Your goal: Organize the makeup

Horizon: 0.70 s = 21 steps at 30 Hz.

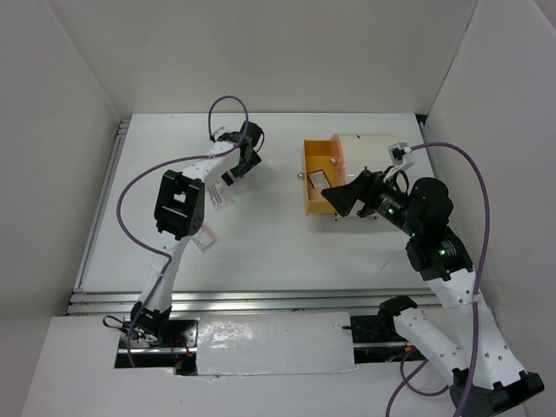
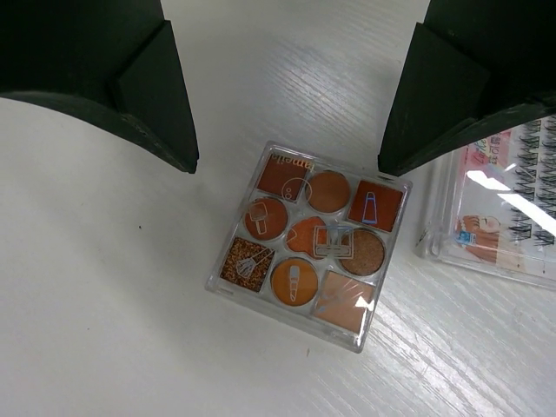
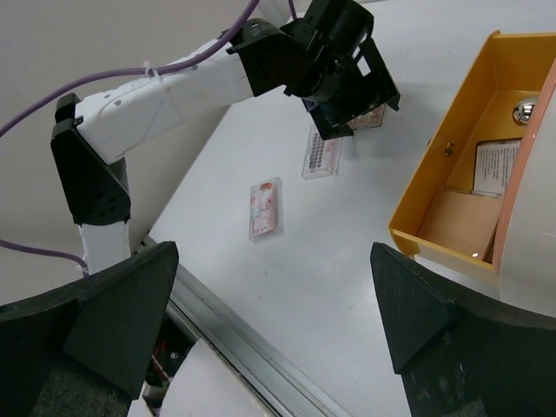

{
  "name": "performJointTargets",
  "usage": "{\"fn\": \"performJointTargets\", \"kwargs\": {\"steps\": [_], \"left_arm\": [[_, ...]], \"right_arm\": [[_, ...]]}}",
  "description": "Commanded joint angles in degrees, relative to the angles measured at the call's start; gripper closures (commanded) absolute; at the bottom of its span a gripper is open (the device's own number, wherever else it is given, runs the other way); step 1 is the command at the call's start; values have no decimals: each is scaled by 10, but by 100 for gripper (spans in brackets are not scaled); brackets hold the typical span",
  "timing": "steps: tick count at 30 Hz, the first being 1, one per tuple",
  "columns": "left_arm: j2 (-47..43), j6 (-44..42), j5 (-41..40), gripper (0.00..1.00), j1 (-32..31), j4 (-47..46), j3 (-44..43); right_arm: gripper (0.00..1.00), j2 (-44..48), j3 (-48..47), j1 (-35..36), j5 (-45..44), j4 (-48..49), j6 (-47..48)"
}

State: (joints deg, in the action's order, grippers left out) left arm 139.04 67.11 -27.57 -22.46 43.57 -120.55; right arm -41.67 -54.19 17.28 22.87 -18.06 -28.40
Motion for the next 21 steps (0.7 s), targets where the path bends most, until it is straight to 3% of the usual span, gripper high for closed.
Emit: {"fn": "performJointTargets", "kwargs": {"steps": [1,11,21], "left_arm": [[21,9,-16,1,1,16,6],[-83,-100,-59,1,1,-29,96],[-37,-250,-12,1,22,-88,39]], "right_arm": [[0,5,2,6,14,36,6],[0,7,7,4,18,43,5],[0,9,1,5,15,33,5]]}}
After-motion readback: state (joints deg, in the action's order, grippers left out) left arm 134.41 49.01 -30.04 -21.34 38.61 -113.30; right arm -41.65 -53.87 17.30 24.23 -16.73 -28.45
